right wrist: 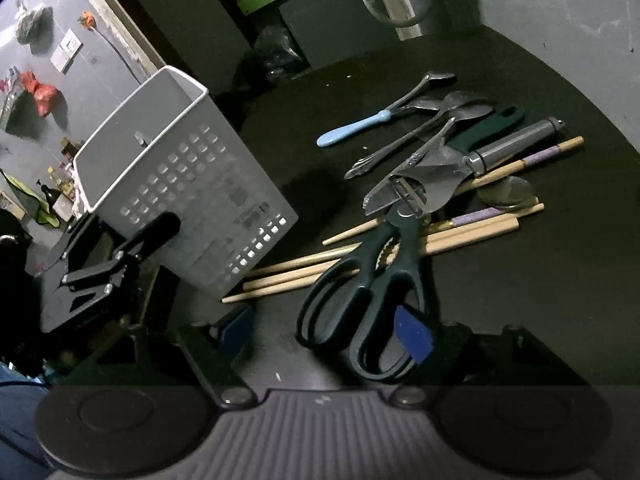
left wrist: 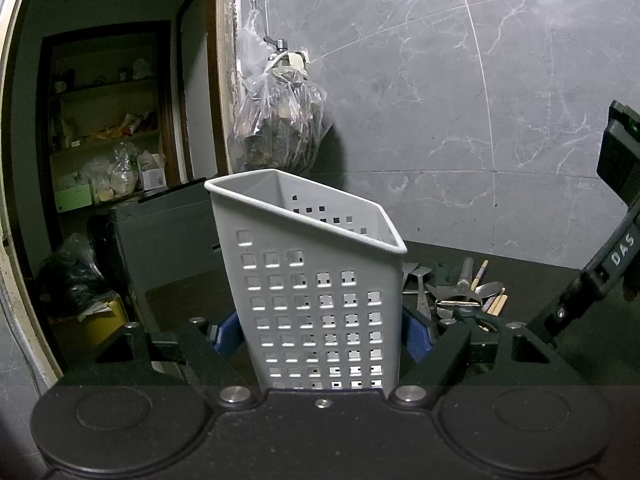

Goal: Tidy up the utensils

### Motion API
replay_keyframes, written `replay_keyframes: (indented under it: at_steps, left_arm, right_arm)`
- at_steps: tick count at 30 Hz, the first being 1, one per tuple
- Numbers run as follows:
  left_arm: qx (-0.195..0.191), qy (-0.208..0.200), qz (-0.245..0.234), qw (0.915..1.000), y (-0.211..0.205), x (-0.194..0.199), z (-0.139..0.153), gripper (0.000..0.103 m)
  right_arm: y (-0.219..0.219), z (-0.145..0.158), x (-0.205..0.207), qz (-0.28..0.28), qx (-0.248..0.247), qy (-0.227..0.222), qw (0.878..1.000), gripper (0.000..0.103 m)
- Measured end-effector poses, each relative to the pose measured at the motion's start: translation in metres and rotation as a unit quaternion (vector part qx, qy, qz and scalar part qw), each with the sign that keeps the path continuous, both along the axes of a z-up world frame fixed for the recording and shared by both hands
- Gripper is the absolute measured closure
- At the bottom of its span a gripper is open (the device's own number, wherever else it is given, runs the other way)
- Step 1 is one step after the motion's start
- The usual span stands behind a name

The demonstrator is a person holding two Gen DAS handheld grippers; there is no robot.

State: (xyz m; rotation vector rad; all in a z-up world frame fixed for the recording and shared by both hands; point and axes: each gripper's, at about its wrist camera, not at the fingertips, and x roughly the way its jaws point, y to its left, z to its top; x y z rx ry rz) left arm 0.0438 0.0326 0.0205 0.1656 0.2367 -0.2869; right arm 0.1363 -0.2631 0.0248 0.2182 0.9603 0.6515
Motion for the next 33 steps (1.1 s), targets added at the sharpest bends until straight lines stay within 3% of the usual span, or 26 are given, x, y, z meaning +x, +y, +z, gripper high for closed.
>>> replay_keyframes:
  at_steps: [4,8,14,18,25,33]
  left_arm:
    - [0.0,0.0,0.0,1.0,0.0,0.0,0.0,0.024]
    - [0.0,0.0,0.0,1.0,0.0,0.0,0.0,0.024]
    - [0.0,0.0,0.0,1.0,0.0,0.0,0.0,0.024]
    - [0.0,0.0,0.0,1.0,0.0,0.0,0.0,0.024]
    - [0.0,0.001,0.0,1.0,0.0,-0.001,0.0,0.024]
    - [0.0,-0.001,0.0,1.0,0.0,-0.001,0.0,0.024]
  right_arm:
    - [-0.002,0.006,0.001,0.0,0.004,-0.005,1.0,0.018]
    - [-0.001,0.01,-0.005,0.0,-0.033,-0.022,0.999,0.018]
    - [-0.019,0.017,0.004,-0.053,-0.064,-0.046,0.995,0.019]
    - [-0.013,0.013,0.02,-0.078,-0.13,-0.085,0.985,0.022]
    - [0.024,-0.003,0.046,-0.055,-0.219,-0.113,0.968,0.025]
    - [-0.011,-0.007,0.022,-0.124,-0.212,-0.1,0.964,0.026]
